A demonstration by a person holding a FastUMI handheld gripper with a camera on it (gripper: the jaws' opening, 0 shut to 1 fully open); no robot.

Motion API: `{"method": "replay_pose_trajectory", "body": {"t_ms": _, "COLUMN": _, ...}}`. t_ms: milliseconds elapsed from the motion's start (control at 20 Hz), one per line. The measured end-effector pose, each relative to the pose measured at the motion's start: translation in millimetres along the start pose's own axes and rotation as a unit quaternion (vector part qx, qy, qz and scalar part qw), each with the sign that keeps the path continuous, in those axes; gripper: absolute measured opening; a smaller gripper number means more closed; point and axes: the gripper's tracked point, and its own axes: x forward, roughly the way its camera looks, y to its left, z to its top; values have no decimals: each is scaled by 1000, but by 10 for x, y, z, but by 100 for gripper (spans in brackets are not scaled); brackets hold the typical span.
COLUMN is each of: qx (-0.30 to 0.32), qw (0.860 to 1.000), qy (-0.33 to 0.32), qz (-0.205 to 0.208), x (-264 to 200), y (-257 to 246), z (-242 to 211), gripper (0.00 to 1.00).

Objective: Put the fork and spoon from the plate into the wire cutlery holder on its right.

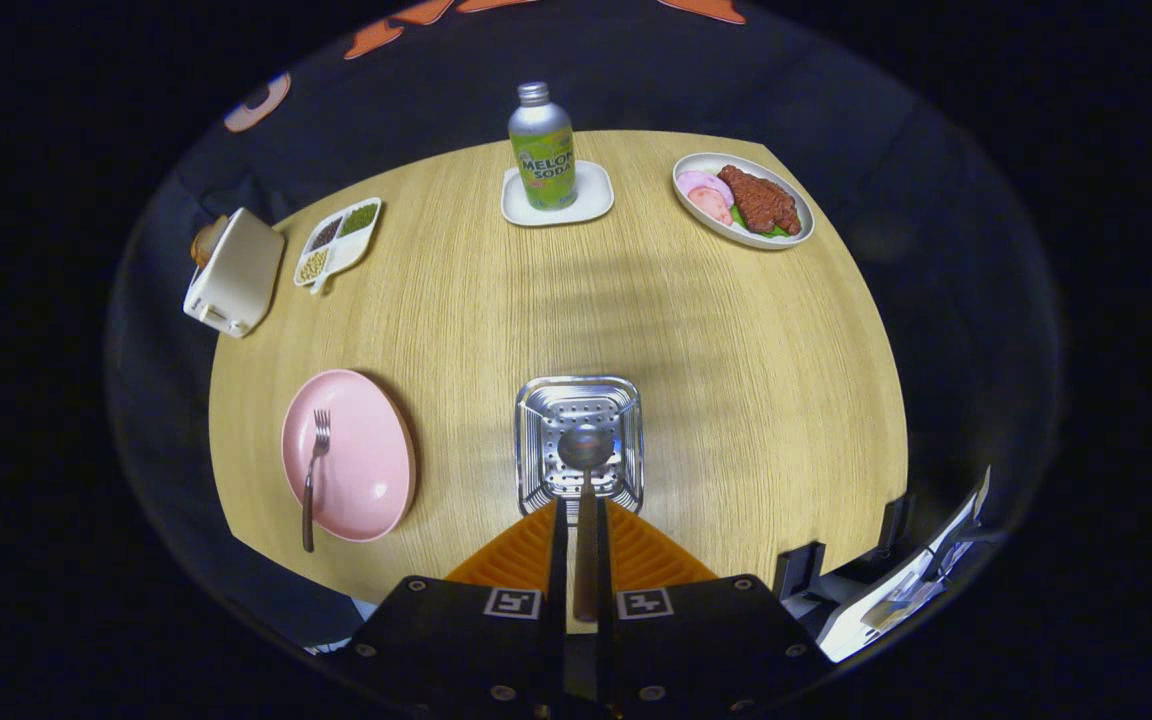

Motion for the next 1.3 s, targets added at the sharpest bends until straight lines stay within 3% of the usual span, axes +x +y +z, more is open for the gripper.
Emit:
{"method": "replay_pose_trajectory", "body": {"t_ms": 250, "qx": 38, "qw": 995, "qy": -83, "qz": 29, "x": -210, "y": 164, "z": 261, "gripper": 14}}
{"method": "replay_pose_trajectory", "body": {"t_ms": 550, "qx": 71, "qw": 980, "qy": -167, "qz": 76, "x": -552, "y": 509, "z": 460, "gripper": 18}}
{"method": "replay_pose_trajectory", "body": {"t_ms": 650, "qx": 80, "qw": 974, "qy": -196, "qz": 86, "x": -658, "y": 630, "z": 537, "gripper": 23}}
{"method": "replay_pose_trajectory", "body": {"t_ms": 900, "qx": 70, "qw": 961, "qy": -249, "qz": 101, "x": -859, "y": 1007, "z": 609, "gripper": 48}}
{"method": "replay_pose_trajectory", "body": {"t_ms": 1050, "qx": 64, "qw": 958, "qy": -260, "qz": 106, "x": -867, "y": 1282, "z": 584, "gripper": 49}}
{"method": "replay_pose_trajectory", "body": {"t_ms": 1300, "qx": 54, "qw": 952, "qy": -283, "qz": 107, "x": -890, "y": 1750, "z": 550, "gripper": 66}}
